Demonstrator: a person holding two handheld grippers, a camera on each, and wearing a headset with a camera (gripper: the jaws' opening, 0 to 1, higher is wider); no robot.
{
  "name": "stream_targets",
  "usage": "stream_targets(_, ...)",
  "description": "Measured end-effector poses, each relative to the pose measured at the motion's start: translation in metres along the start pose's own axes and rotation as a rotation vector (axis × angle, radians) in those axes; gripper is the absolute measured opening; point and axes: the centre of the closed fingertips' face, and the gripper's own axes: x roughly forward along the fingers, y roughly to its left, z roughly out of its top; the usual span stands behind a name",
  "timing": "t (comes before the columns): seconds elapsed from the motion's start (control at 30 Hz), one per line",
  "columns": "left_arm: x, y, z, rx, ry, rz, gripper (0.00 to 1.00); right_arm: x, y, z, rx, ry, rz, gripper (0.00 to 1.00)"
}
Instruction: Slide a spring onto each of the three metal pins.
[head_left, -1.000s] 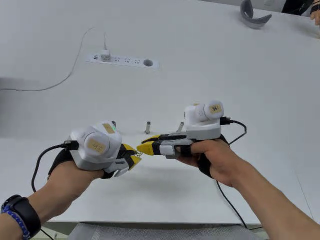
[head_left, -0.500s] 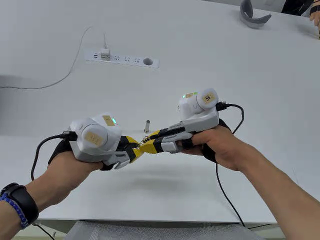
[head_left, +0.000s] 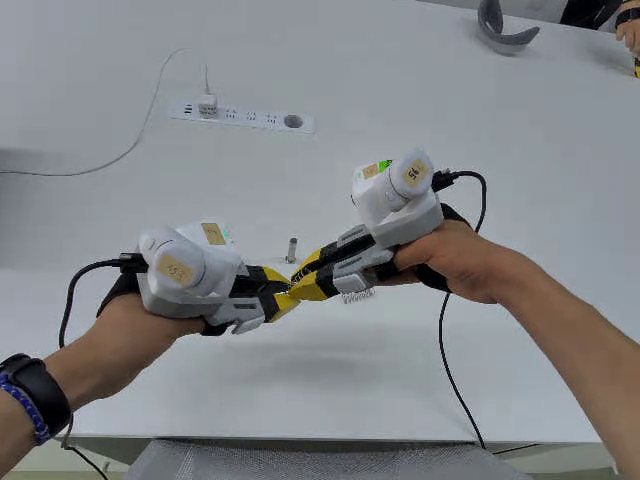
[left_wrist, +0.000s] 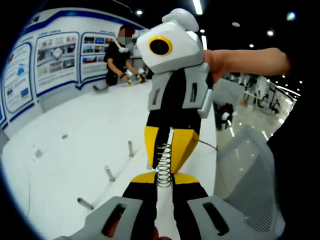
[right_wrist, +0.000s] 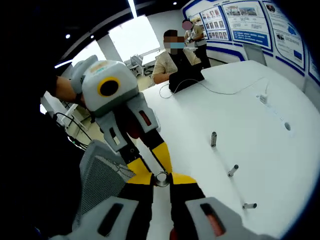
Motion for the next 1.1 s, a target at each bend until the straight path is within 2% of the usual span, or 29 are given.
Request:
stream_targets(0.37, 0.000, -0.006, 0.007, 0.013, -0.017, -0.041, 0.10, -0.006, 0.005, 0.001, -0.105, 0.045, 0.021, 0.14)
stream_targets(0.67, 0.001, -0.011, 0.003, 0.033, -0.002, -0.080, 0.10, -0.003, 0.014, -0.003, -0.184, 0.091, 0.046, 0.13)
stream_targets(0.9, 0.001, -0.013, -0.001, 0.020, 0.002, -0.074, 0.10, 0.001, 0.013, -0.006, -0.158, 0.091, 0.047, 0.12)
stream_targets(1.1, 0.001, -0.010, -0.005, 0.010, 0.001, -0.060, 0.11, 0.001, 0.012, -0.008, -0.144, 0.075, 0.029, 0.12)
